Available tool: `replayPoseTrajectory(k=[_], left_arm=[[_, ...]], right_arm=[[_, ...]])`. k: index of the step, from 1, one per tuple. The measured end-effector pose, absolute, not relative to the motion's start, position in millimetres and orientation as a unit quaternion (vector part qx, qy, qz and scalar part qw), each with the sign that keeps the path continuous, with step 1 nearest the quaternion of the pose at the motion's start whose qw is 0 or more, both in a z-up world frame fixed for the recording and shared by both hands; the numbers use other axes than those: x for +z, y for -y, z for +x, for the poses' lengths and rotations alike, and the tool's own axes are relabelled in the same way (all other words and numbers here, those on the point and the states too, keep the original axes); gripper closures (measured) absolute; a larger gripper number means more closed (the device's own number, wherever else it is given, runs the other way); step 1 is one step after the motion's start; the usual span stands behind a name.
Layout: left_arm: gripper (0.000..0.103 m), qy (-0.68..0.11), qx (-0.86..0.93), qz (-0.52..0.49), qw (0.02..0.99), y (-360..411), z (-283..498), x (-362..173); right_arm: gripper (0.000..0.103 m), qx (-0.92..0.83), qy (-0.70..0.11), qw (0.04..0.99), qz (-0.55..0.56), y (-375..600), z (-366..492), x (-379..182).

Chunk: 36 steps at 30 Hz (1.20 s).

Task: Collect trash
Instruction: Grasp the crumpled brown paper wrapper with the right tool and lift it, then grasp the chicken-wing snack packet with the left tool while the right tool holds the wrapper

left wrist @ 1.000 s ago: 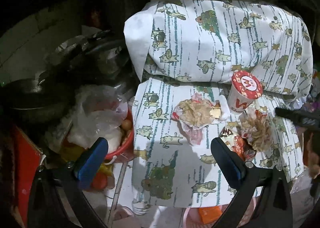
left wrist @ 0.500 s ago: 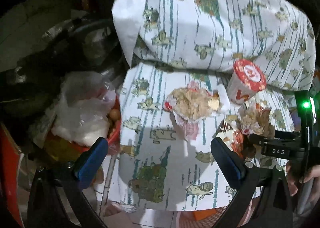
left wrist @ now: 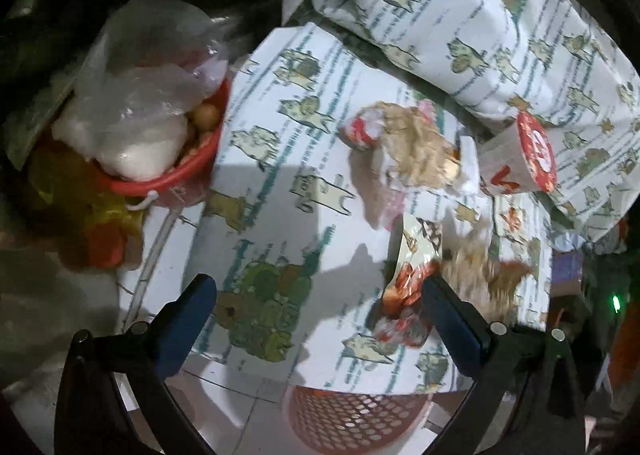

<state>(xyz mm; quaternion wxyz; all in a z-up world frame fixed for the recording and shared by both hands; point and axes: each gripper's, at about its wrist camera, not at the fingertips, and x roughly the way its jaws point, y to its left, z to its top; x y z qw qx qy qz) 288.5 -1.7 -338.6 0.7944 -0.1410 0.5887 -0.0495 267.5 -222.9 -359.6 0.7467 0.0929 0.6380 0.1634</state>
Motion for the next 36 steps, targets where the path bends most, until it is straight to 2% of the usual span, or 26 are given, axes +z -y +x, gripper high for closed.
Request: replayPoseTrajectory(k=[6,10,12,15,18,21,23,24,25,26,32,33,36], left_arm=[[0.002,-0.574,-0.066,-0.104,0.810,10.1,291.8,-336.0],[0.011,-0.581,-0.108,-0.043,0.806,36.0,296.1,-349.4],[0.012,-0.593,-0.137,-0.017,0.793,49.6,293.8,-359.6],[0.019,-0.606,-0.178,0.011,0.776,66.3,287.0,-373.1],[0.019,-0.605,-0.187,0.001,0.774,68.1,284.2,-381.6],[0.021,-0.588,-0.201,0.036,0.782,75.8,280.7,-383.9],[0.036,-0.579,-0.192,0.060,0.790,79.7,279.8,-383.5],[0.051,-0.574,-0.184,0.063,0.795,79.2,279.5,-382.8],[0.071,-0.573,-0.184,0.058,0.796,78.3,279.5,-381.9],[0.078,-0.577,-0.193,0.043,0.792,76.8,279.9,-381.4],[0.090,-0.560,-0.201,0.006,0.804,70.7,276.7,-361.5],[0.096,-0.551,-0.201,0.004,0.810,70.3,275.3,-353.6],[0.099,-0.539,-0.209,-0.003,0.816,68.6,271.5,-328.7]], right_arm=[[0.082,0.108,-0.629,0.765,0.087,242.4,260.5,-339.1],[0.082,0.049,-0.616,0.781,0.090,278.1,267.8,-328.9],[0.082,0.034,-0.619,0.777,0.109,290.3,275.5,-330.2],[0.082,0.010,-0.618,0.782,0.079,300.2,276.9,-329.7],[0.082,0.009,-0.620,0.782,0.071,297.7,274.0,-332.7],[0.082,0.031,-0.619,0.781,0.081,293.5,267.6,-329.3],[0.082,0.031,-0.614,0.786,0.063,291.5,260.7,-324.8],[0.082,0.028,-0.612,0.789,0.056,294.4,255.3,-323.4],[0.082,0.024,-0.609,0.791,0.054,295.1,254.3,-322.5],[0.082,0.022,-0.608,0.791,0.058,297.1,253.2,-321.9],[0.082,0.008,-0.600,0.796,0.079,306.3,260.3,-317.7],[0.082,0.008,-0.597,0.798,0.080,306.7,258.5,-316.0],[0.082,0.018,-0.594,0.800,0.081,304.0,257.9,-311.4]])
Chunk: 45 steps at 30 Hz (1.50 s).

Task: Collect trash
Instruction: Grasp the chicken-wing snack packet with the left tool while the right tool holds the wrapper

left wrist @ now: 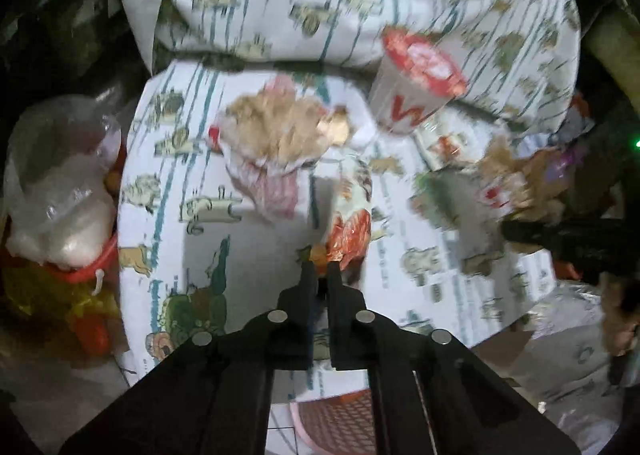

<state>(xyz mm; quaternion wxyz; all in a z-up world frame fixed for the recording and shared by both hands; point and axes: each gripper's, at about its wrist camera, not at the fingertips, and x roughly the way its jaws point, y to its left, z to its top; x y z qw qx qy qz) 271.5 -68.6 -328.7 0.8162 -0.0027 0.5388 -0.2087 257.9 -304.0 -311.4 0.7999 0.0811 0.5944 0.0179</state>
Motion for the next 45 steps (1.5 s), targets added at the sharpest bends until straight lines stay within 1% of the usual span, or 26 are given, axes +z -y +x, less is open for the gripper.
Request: replayPoseTrajectory(k=[3,7,8,9,11,13,14,15,16,18,21,23,24,25,26,29,30,32,35,37,39,43,45], left_arm=[[0.099,-0.569,-0.185,0.031,0.801,69.6,269.1,-324.0],[0.099,-0.592,-0.163,0.047,0.788,59.7,269.0,-332.0],[0.099,-0.610,-0.166,0.046,0.774,55.9,270.3,-336.8],[0.098,-0.632,-0.157,0.037,0.758,50.4,272.4,-343.4],[0.095,-0.644,-0.121,0.030,0.755,45.0,270.4,-349.6],[0.080,-0.640,-0.117,0.014,0.759,41.2,271.0,-354.9],[0.062,-0.635,-0.125,-0.004,0.762,40.4,271.9,-356.5],[0.041,-0.627,-0.136,-0.021,0.766,41.2,273.5,-357.5],[0.026,-0.618,-0.147,-0.031,0.772,44.2,275.0,-357.8],[0.022,-0.595,-0.148,-0.016,0.790,55.7,276.3,-356.3],[0.021,-0.585,-0.136,0.064,0.797,76.7,270.4,-365.4],[0.021,-0.586,-0.136,0.098,0.793,88.0,265.5,-376.4],[0.021,-0.588,-0.135,0.100,0.791,89.9,264.6,-380.7],[0.017,-0.596,-0.135,0.098,0.786,91.9,264.2,-387.6],[0.016,-0.589,-0.136,0.097,0.791,94.3,262.4,-390.1],[0.016,-0.582,-0.137,0.103,0.795,97.4,259.9,-391.5],[0.017,-0.579,-0.137,0.102,0.797,98.8,259.9,-391.6],[0.036,-0.568,-0.131,0.094,0.807,96.0,259.0,-388.2],[0.038,-0.571,-0.133,0.069,0.807,90.8,260.9,-383.0],[0.042,-0.573,-0.131,0.057,0.807,87.4,262.5,-378.9],[0.042,-0.565,-0.133,0.050,0.813,84.9,264.1,-368.3],[0.042,-0.525,-0.155,0.020,0.837,79.0,258.8,-331.0],[0.042,-0.481,-0.162,0.000,0.862,72.4,250.1,-303.3]], right_arm=[[0.082,0.023,-0.594,0.800,0.074,299.4,257.5,-310.0],[0.082,0.020,-0.600,0.796,0.072,294.3,260.6,-317.3],[0.082,0.018,-0.602,0.795,0.071,293.4,262.4,-320.0],[0.082,0.016,-0.604,0.794,0.071,293.0,263.3,-321.8],[0.082,0.015,-0.607,0.792,0.070,292.2,265.4,-324.8],[0.082,0.013,-0.608,0.791,0.070,292.0,268.1,-327.2],[0.082,0.010,-0.608,0.791,0.070,292.0,269.5,-328.0],[0.082,0.010,-0.607,0.791,0.070,292.0,270.4,-328.0],[0.082,0.011,-0.607,0.792,0.071,292.0,271.1,-327.5],[0.082,0.011,-0.605,0.793,0.072,292.8,270.9,-326.3],[0.081,0.013,-0.605,0.792,0.074,295.4,269.7,-325.5],[0.081,0.013,-0.606,0.792,0.075,296.9,269.6,-325.6],[0.081,0.013,-0.606,0.792,0.073,297.8,269.2,-325.5],[0.081,0.012,-0.606,0.792,0.070,298.3,269.2,-325.7],[0.080,0.009,-0.606,0.792,0.067,298.9,269.0,-326.1],[0.080,0.003,-0.607,0.792,0.062,301.0,268.2,-326.8],[0.080,0.003,-0.607,0.792,0.064,301.7,267.6,-326.9],[0.080,0.005,-0.607,0.792,0.064,301.4,266.7,-326.0],[0.080,0.006,-0.605,0.794,0.059,299.1,266.1,-324.0],[0.080,0.008,-0.604,0.795,0.055,296.9,265.7,-322.1],[0.080,0.012,-0.599,0.798,0.055,294.4,264.9,-319.3],[0.080,0.023,-0.577,0.814,0.063,290.0,261.2,-307.7],[0.080,0.009,-0.553,0.831,0.054,286.9,257.1,-298.2]])
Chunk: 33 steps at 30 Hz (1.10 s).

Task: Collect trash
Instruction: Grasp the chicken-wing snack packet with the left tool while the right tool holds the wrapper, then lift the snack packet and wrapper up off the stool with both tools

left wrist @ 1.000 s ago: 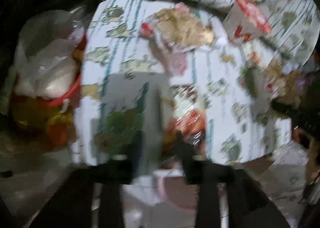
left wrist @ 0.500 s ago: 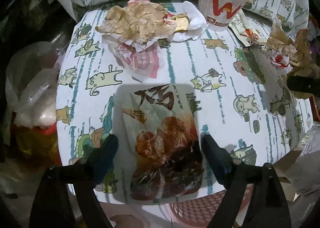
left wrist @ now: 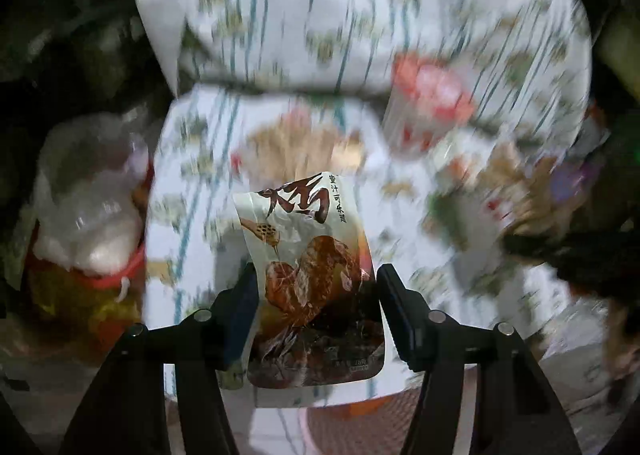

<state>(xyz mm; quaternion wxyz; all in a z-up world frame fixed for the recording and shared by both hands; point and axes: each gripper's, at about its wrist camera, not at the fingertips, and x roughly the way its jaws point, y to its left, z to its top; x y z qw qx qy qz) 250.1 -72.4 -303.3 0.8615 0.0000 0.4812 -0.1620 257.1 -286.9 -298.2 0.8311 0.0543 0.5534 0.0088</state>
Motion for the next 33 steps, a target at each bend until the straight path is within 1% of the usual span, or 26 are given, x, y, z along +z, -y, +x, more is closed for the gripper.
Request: replayPoseTrajectory(k=[5,7,10,14,20,26,33], left_arm=[[0.041,-0.380,-0.153,0.011,0.912,63.5,232.4,-259.8],[0.039,-0.354,-0.156,0.007,0.922,61.4,229.7,-249.0],[0.038,-0.340,-0.148,0.005,0.929,57.6,228.4,-242.0],[0.038,-0.337,-0.141,-0.003,0.931,49.7,228.9,-236.4],[0.038,-0.308,-0.139,0.008,0.941,46.7,208.8,-217.7],[0.038,-0.275,-0.147,-0.007,0.950,35.7,176.8,-192.4],[0.038,-0.217,-0.153,-0.007,0.964,25.3,142.5,-155.7]], right_arm=[[0.080,0.033,-0.490,0.869,0.050,273.8,245.7,-270.5],[0.080,0.048,-0.466,0.883,0.045,268.5,240.5,-260.8],[0.080,0.044,-0.426,0.903,-0.011,249.9,231.8,-248.9],[0.080,0.073,-0.408,0.910,-0.007,240.4,225.4,-239.3],[0.080,0.075,-0.378,0.922,-0.039,229.8,211.6,-225.4],[0.080,0.077,-0.308,0.943,-0.095,202.3,169.9,-179.5],[0.080,0.089,-0.257,0.959,-0.077,192.0,112.0,-131.9]])
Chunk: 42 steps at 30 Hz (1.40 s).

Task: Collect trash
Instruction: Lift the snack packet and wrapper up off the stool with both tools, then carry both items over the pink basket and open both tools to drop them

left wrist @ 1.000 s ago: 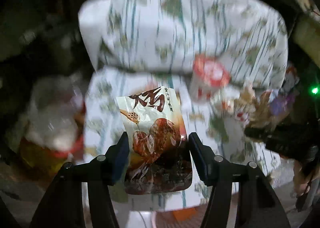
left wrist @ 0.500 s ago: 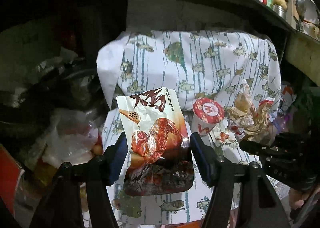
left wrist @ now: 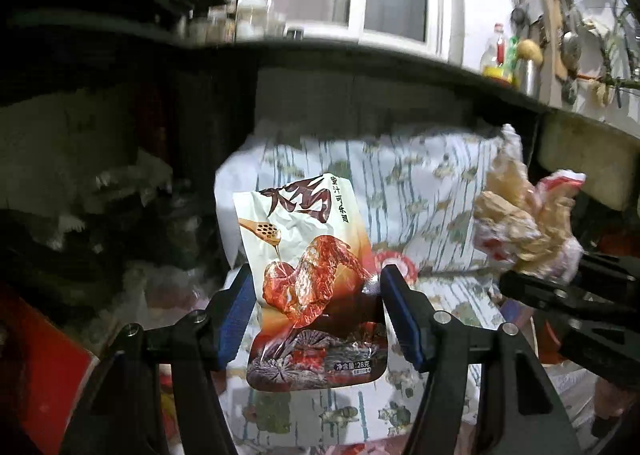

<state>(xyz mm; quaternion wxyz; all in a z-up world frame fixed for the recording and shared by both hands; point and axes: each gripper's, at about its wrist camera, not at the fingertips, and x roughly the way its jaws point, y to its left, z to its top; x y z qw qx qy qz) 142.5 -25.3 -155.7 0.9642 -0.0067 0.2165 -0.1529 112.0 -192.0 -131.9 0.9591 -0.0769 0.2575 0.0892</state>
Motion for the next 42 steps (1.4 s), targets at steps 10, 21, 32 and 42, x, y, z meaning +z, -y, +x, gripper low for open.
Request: replayPoseTrajectory(k=[10,21,32,42], left_arm=[[0.038,-0.203,-0.192,-0.024,0.960,21.9,85.2,-99.2],[0.037,-0.262,-0.163,-0.021,0.951,16.6,54.5,-142.8],[0.037,-0.382,-0.131,0.008,0.915,6.2,85.6,-233.2],[0.037,-0.424,-0.155,0.015,0.892,37.0,92.7,-262.0]], right_arm=[[0.080,0.089,-0.217,0.971,-0.041,199.7,37.6,-94.8],[0.079,0.083,-0.262,0.961,0.009,205.8,7.3,-140.5],[0.079,0.084,-0.448,0.888,0.059,225.3,33.5,-256.6],[0.078,0.091,-0.562,0.821,0.045,207.7,46.5,-338.6]])
